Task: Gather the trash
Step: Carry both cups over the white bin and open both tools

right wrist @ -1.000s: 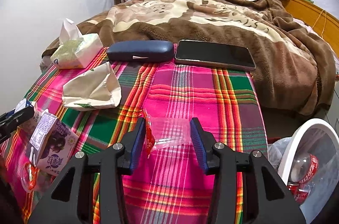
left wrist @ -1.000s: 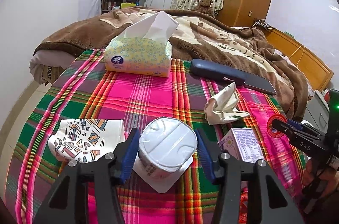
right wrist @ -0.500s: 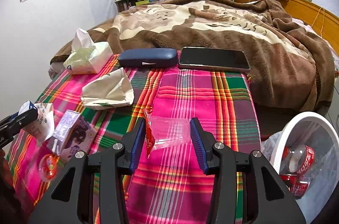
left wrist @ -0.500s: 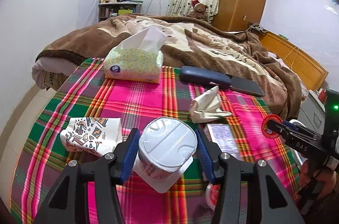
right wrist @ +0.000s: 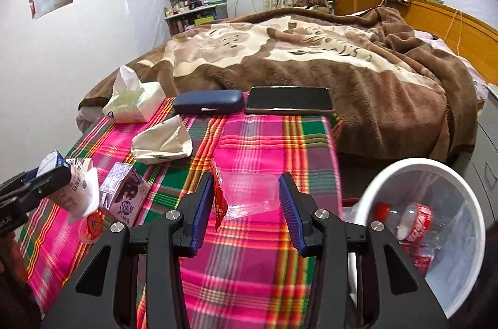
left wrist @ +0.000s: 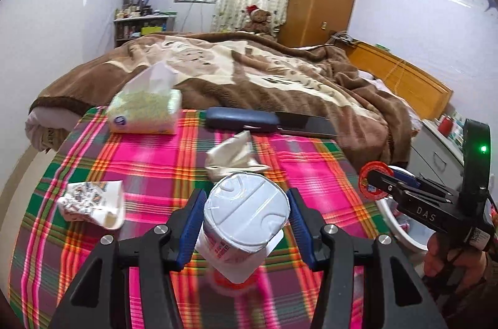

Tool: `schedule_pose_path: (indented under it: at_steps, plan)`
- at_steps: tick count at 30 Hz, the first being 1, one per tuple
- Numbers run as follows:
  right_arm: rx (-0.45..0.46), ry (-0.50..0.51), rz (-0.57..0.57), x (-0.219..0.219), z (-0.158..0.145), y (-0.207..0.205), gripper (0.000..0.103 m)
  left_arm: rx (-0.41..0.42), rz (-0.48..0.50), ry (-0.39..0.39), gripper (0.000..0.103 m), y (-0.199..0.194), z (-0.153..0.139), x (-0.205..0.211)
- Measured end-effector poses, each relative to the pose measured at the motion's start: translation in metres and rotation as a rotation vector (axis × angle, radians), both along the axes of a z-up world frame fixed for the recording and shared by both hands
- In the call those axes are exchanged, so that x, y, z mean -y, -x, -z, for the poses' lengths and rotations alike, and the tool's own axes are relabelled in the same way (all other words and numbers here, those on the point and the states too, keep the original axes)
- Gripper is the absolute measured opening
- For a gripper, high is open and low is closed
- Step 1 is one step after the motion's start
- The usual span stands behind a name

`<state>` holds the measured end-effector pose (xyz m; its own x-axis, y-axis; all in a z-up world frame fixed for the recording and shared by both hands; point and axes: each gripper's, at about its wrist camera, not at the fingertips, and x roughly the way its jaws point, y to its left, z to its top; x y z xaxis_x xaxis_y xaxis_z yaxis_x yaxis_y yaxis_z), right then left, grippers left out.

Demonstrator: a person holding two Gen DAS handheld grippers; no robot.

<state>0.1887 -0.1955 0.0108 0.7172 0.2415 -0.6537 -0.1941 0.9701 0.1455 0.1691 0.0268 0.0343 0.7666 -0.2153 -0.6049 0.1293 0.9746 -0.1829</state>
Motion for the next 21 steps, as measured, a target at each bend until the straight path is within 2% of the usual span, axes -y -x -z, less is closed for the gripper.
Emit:
schedule_pose_path:
  at_steps: [21]
  plan:
    - [0.023,0.008,0.190,0.095,-0.008,0.037,0.044,0.009,0.266,0.026,0.053,-0.004,-0.009,0.137]
